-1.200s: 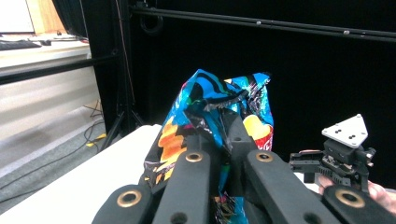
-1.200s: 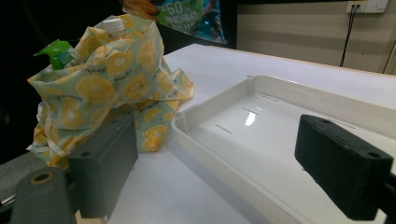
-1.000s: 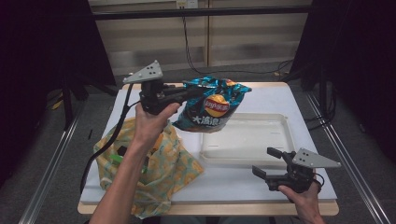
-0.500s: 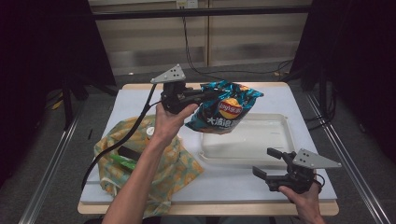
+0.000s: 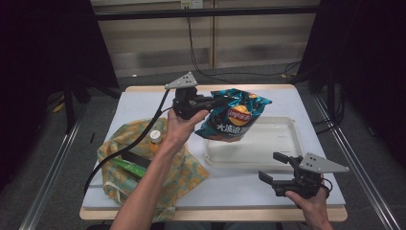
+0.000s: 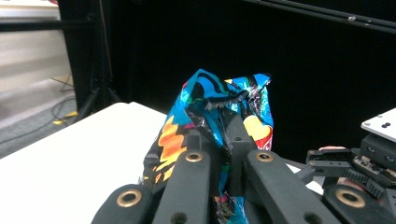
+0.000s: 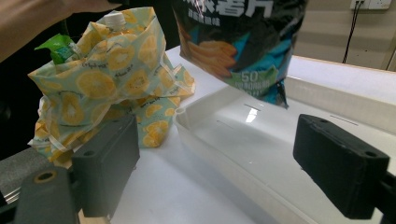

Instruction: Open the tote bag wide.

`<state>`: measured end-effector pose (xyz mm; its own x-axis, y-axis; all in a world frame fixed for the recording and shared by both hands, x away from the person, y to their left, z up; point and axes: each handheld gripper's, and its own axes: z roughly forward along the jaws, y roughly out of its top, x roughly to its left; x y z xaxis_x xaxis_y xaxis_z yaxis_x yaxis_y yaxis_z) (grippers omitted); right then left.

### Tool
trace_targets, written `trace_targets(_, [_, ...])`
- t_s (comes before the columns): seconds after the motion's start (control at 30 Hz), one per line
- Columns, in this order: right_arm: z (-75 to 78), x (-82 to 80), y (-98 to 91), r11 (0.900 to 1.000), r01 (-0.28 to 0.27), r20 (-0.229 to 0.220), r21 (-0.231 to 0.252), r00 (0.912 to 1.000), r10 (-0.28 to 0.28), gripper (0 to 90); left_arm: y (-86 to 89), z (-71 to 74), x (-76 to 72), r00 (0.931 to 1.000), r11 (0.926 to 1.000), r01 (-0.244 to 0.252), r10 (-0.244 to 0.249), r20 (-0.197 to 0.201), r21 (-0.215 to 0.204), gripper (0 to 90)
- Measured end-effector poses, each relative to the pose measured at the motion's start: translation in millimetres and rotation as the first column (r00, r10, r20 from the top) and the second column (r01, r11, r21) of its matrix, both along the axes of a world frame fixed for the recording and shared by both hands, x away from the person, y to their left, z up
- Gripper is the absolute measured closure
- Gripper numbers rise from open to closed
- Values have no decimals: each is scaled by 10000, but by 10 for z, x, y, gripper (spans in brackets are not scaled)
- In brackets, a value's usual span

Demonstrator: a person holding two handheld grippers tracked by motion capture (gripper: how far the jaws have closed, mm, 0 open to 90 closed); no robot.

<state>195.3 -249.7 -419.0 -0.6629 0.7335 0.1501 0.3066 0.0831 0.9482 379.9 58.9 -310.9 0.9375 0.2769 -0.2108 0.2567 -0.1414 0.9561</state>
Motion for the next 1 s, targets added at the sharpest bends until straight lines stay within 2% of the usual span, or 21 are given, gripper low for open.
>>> trace_targets(0.1, [0, 3, 1, 10000, 12, 15, 6, 10000, -12, 144, -86, -95, -11, 9998, 9998, 152, -151, -95, 144, 895])
trace_targets(0.2, [-5, 7, -3, 10000, 27, 21, -44, 10000, -27, 145, -149, -167, -23, 9993, 9996, 273, -271, -261, 89, 895])
trace_targets(0.3, [-7, 9, -2, 10000, 10, 43, -51, 10000, -9, 146, -185, -204, -44, 9991, 9993, 319, -313, -273, 190, 895])
trace_targets(0.4, [-8, 10, -1, 10000, 0, 16, -39, 10000, 0, 146, -240, -307, -60, 9982, 9986, 453, -442, -396, 275, 894])
trace_targets(0.5, [-8, 10, -1, 10000, -21, 31, -43, 10000, 21, 147, -258, -358, -67, 9983, 9975, 485, -468, -339, 504, 893])
trace_targets(0.53, [-8, 7, -3, 10000, -5, 40, -61, 10000, 5, 147, -279, -403, -79, 9977, 9974, 521, -498, -461, 503, 894])
trace_targets(0.57, [-9, 6, -5, 10000, 1, -17, -59, 10000, -1, 147, -287, -419, -78, 9971, 9980, 563, -546, -535, 300, 894])
trace_targets(0.63, [-13, 14, -4, 10000, -58, -19, -45, 10000, 58, 147, -302, -435, -84, 9966, 9979, 587, -570, -586, 271, 894])
trace_targets(0.8, [-11, 11, 3, 10000, -38, -16, -85, 10000, 38, 149, -307, -473, -93, 9960, 9969, 678, -653, -602, 397, 889])
trace_targets(0.83, [-14, 14, 3, 10000, -26, 1, -78, 10000, 26, 149, -300, -479, -95, 9967, 9975, 573, -548, -599, 407, 889])
trace_targets(0.9, [-15, 15, -2, 10000, -45, -37, -56, 10000, 44, 154, -245, -503, -90, 9971, 9963, 526, -486, -589, 686, 879])
trace_targets(0.93, [-15, 15, -2, 10000, -45, -37, -56, 10000, 44, 154, -245, -503, -90, 9971, 9963, 526, -486, -589, 686, 875])
trace_targets(0.97, [-17, 20, -3, 10000, -9, -37, -59, 10000, 9, 156, -195, -512, -83, 9979, 9946, 367, -313, -564, 974, 873])
trace_targets(1.0, [-18, 25, -4, 10000, -16, -36, -58, 10000, 16, 156, -177, -518, -85, 9977, 9947, 298, -237, -635, 980, 871])
